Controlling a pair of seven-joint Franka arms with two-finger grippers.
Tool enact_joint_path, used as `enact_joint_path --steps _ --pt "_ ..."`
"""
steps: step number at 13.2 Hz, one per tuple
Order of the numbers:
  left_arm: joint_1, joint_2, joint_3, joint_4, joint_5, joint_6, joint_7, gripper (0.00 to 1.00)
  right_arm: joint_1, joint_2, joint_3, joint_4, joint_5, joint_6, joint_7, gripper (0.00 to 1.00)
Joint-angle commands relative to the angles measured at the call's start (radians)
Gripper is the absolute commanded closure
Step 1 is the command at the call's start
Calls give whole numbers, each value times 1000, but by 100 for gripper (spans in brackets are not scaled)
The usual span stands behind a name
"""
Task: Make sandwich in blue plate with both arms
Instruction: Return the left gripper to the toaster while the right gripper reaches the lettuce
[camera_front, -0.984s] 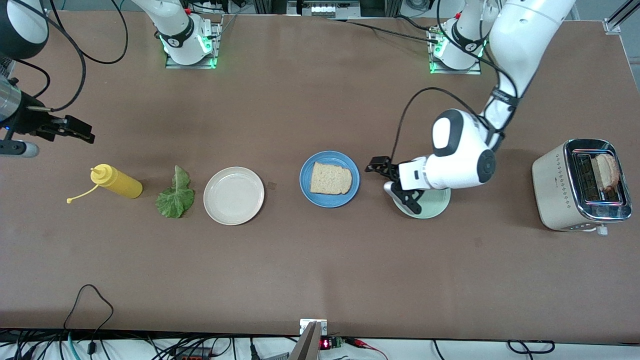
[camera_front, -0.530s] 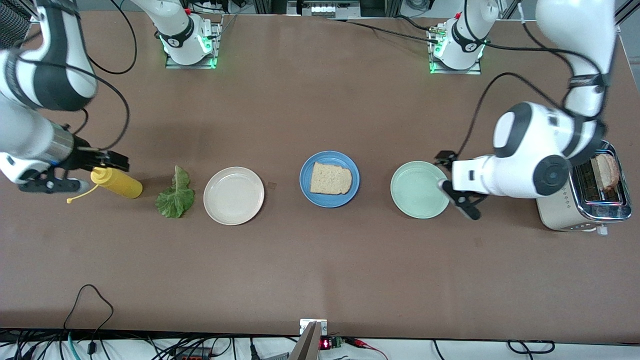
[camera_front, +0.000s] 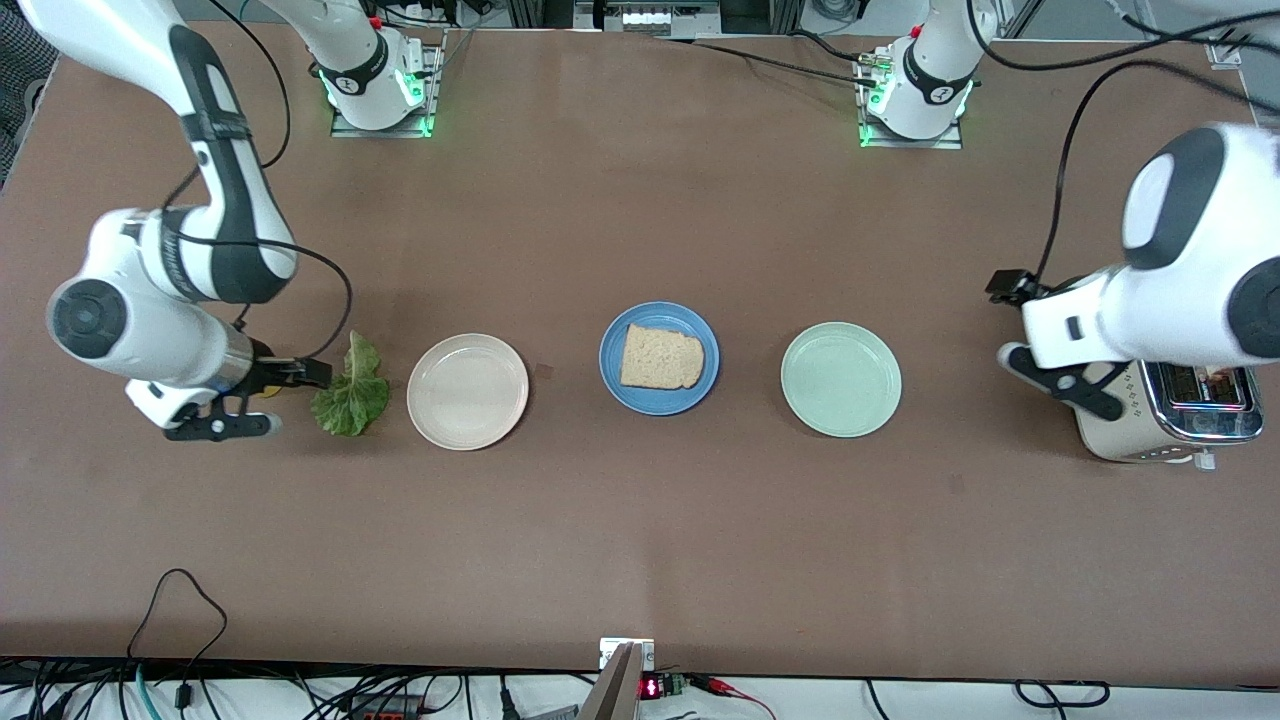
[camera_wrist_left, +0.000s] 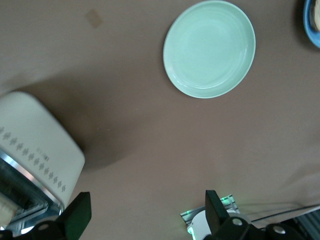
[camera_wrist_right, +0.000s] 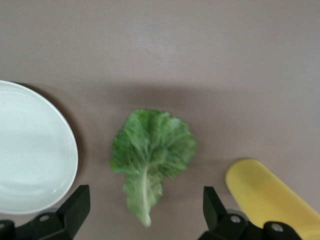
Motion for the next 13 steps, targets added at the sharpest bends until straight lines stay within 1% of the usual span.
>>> enact_joint_path --steps 1,3,4,5,7,9,12,13 --pt "9 -140 14 -99 13 92 -124 0 20 74 -4 5 13 52 4 0" --pt "-5 -285 79 -278 -28 323 -197 0 30 82 -4 -21 13 69 2 0" --pt "-14 -345 101 -362 -43 405 -198 0 24 84 -4 -38 13 72 2 0" --pt "-35 -372 125 -407 -43 441 -198 0 18 84 -4 -60 13 92 4 0" --pt "-77 -377 182 -418 -46 438 -193 0 20 84 -4 -127 19 162 4 0" --pt "-77 -380 182 -426 -48 437 -191 0 21 82 -4 -170 20 212 4 0" --pt "-61 -374 179 -419 -49 401 -188 0 21 85 -4 -180 22 213 5 0" --pt "-61 -373 179 -417 -49 397 -188 0 23 90 -4 -184 20 215 4 14"
